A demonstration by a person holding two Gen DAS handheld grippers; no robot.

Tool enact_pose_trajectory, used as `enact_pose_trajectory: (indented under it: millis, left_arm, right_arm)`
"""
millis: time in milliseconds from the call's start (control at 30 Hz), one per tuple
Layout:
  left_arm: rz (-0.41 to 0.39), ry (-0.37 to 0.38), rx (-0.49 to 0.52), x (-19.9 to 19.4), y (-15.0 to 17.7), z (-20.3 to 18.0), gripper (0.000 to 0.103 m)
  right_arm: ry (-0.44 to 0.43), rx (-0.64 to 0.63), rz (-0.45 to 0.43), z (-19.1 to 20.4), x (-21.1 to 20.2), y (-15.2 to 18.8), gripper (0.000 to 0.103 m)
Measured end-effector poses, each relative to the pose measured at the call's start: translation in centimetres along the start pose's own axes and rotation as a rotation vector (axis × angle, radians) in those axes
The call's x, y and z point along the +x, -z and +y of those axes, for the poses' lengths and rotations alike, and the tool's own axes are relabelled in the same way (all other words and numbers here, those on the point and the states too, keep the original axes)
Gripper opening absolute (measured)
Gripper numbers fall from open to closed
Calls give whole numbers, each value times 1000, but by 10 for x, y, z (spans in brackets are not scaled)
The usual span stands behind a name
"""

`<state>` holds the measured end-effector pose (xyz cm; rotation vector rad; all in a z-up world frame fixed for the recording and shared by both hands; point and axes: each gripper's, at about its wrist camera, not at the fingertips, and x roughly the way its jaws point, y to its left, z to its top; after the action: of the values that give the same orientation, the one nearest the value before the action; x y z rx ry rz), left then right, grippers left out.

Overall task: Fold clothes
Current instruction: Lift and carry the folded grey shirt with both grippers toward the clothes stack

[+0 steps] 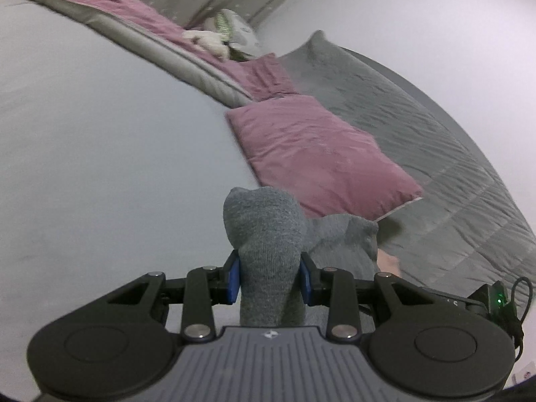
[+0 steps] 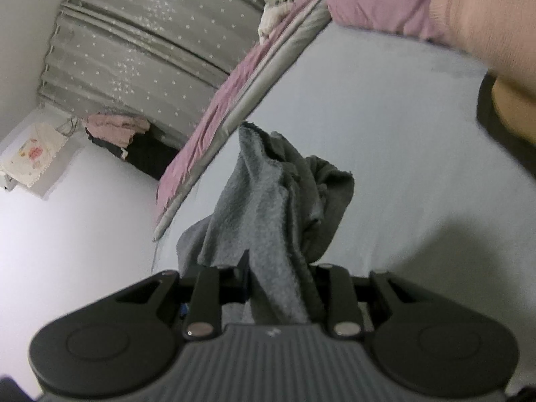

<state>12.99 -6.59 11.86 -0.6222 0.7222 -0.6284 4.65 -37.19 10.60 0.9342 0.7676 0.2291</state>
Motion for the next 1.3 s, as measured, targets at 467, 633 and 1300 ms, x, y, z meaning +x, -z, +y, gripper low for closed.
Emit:
enact_pose_trajectory:
  millis: [467,633,1300]
  left_arm:
    - [64,117,62,60,-5,-118,32]
    - [92,149,77,85,3,-157,32]
    - [164,204,-3,190,53,-220,32]
  right_arm:
    - [37,60,-134,-20,-120,-73,23]
    - [59,87,-181,-37,-162,-96,23]
    - [162,173,-188,-126,-242,-172,23]
